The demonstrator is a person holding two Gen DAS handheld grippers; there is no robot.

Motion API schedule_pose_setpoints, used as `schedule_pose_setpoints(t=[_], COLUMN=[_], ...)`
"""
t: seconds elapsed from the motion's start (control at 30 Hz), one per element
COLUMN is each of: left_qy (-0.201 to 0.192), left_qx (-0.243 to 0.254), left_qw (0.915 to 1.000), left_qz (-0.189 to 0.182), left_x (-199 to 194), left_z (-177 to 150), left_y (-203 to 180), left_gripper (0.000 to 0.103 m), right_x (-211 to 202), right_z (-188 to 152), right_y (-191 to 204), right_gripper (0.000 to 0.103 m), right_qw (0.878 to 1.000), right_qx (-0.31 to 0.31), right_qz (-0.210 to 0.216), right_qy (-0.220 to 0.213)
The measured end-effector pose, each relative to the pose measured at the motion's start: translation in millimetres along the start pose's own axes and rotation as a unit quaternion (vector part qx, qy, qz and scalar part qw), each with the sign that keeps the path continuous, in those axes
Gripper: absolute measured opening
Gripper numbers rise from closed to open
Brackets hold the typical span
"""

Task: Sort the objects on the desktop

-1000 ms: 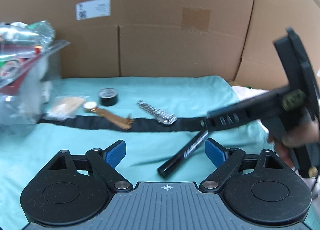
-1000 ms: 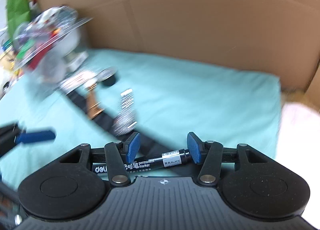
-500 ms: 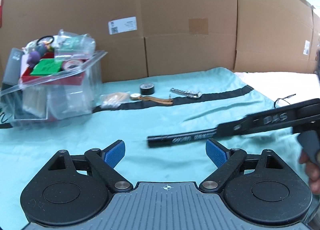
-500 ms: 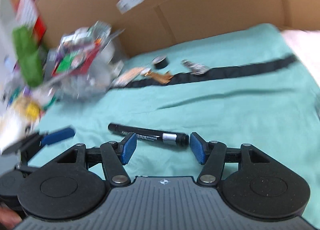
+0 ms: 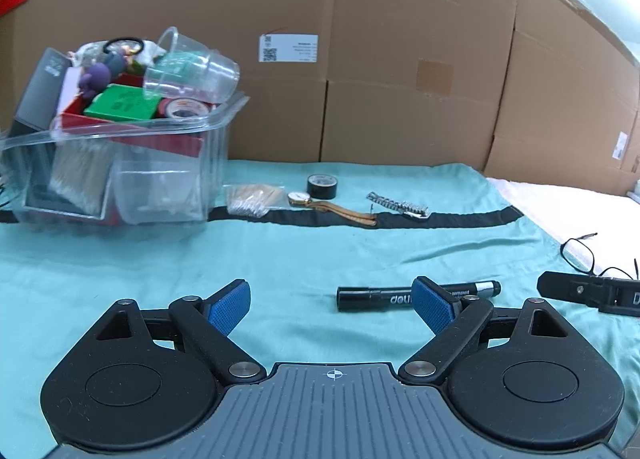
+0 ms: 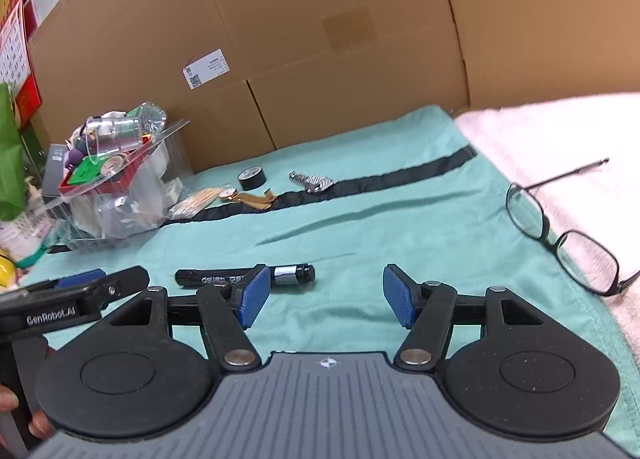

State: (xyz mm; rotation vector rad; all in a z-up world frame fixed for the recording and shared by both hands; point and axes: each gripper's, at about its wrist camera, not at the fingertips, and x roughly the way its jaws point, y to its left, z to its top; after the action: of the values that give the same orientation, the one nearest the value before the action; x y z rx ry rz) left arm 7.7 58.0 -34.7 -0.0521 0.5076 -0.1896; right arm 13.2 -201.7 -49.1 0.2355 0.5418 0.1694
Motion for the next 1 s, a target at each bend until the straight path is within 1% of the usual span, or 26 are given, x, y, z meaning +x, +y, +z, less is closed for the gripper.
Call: schedule_pose_setpoints(t=[0.1,0.17,0.23,0.3,0.37,0.43,0.5,0.6,0.63,0.73,0.8,0.87,1.0], left_qy=[-0.008,-0.016,-0.022,-0.025,-0.023,-0.017,-0.008,0.004,0.01,0.009,0.018,0.034,0.052], left_qx=[0.02,0.038,0.05,0.058,0.066,0.069,0.069,0.068,0.067,0.054,0.056,0.053,0.054], left_qw=[0.9998,0.9992,0.9985,0.998,0.9975,0.9974,0.9976,0.9976,0.9976,0.998,0.9977,0.9973,0.9966], left_qz=[-0.003,0.0,-0.001,0.007,0.015,0.013,0.004,-0.01,-0.016,-0.033,-0.032,-0.036,-0.034], left_x=[3.5,3.2,3.2,6.1,10.5,15.0,20.1,26.3,28.3,29.5,34.3,40.3,47.3], left_z=[1.1,0.8,0.3,0.0,0.0,-0.4,-1.7,-4.6,-4.5,-3.7,-2.7,-1.9,-2.2], left_y=[-3.7,-8.7,-13.7,-18.7,-22.5,-25.0,-26.6,-28.3,-28.1,-22.8,-22.8,-23.4,-23.9], left_gripper=[0.093,0.093,0.094,0.099,0.102,0.102,0.102,0.102,0.102,0.102,0.102,0.103,0.103], right_x=[3.1,4.2,6.3,8.7,12.0,16.8,19.8,23.4,24.1,27.5,30.3,31.7,39.0], right_z=[0.7,1.7,2.9,3.9,4.8,5.5,5.1,3.6,2.8,1.4,2.1,1.9,1.2], right_y=[7.2,11.3,13.1,12.4,11.5,11.6,9.8,3.8,2.4,2.0,2.2,2.3,3.3], right_gripper=[0.067,0.07,0.071,0.071,0.072,0.075,0.075,0.075,0.075,0.076,0.08,0.087,0.087], right_qw=[1.0,0.999,0.999,0.999,1.0,1.0,1.0,1.0,1.0,1.0,1.0,1.0,1.0], right_qx=[-0.018,-0.033,-0.033,-0.024,-0.013,-0.012,-0.004,0.021,0.024,0.018,0.019,0.022,0.027], right_qz=[-0.011,-0.019,-0.02,-0.015,-0.017,-0.021,-0.025,-0.016,-0.015,-0.018,-0.013,-0.009,0.002], right_qy=[-0.009,-0.014,-0.019,-0.021,-0.023,-0.013,-0.01,-0.004,-0.004,-0.001,-0.002,-0.01,-0.011])
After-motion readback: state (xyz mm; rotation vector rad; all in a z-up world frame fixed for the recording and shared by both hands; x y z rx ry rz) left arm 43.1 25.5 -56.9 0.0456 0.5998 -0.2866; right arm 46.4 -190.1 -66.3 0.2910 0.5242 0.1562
